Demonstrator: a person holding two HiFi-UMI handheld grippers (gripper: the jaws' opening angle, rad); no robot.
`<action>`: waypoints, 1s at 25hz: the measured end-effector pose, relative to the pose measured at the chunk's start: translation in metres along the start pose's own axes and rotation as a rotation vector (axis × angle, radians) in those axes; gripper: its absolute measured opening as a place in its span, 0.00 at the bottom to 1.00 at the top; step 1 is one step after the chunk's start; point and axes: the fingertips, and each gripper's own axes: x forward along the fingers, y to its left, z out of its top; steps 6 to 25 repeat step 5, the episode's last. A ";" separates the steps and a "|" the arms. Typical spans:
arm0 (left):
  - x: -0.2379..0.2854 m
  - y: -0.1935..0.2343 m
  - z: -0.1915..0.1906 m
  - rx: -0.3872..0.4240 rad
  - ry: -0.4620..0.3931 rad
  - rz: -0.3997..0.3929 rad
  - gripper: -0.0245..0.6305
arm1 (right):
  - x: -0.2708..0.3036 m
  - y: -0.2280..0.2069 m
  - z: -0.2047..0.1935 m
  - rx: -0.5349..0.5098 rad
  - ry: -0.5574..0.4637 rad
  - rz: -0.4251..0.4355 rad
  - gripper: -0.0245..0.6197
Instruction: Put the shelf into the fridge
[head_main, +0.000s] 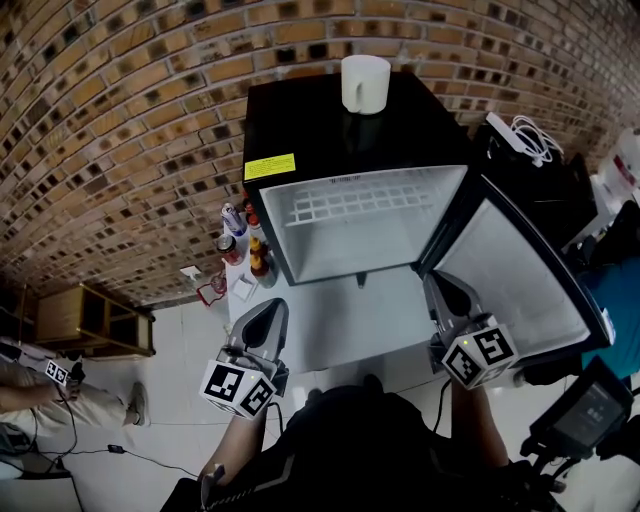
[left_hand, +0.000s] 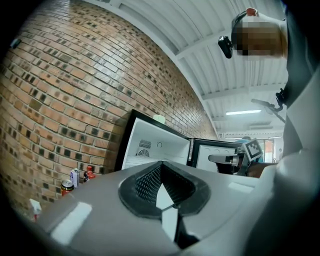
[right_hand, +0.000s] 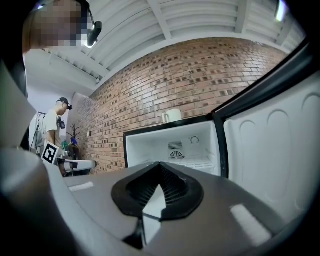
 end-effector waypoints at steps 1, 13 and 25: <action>0.000 0.001 -0.001 -0.003 0.000 0.008 0.02 | 0.000 -0.001 0.000 0.001 -0.001 0.003 0.05; 0.002 0.002 0.000 -0.026 0.006 0.031 0.02 | -0.002 -0.004 0.000 -0.013 0.000 0.005 0.05; 0.002 0.002 0.000 -0.026 0.006 0.031 0.02 | -0.002 -0.004 0.000 -0.013 0.000 0.005 0.05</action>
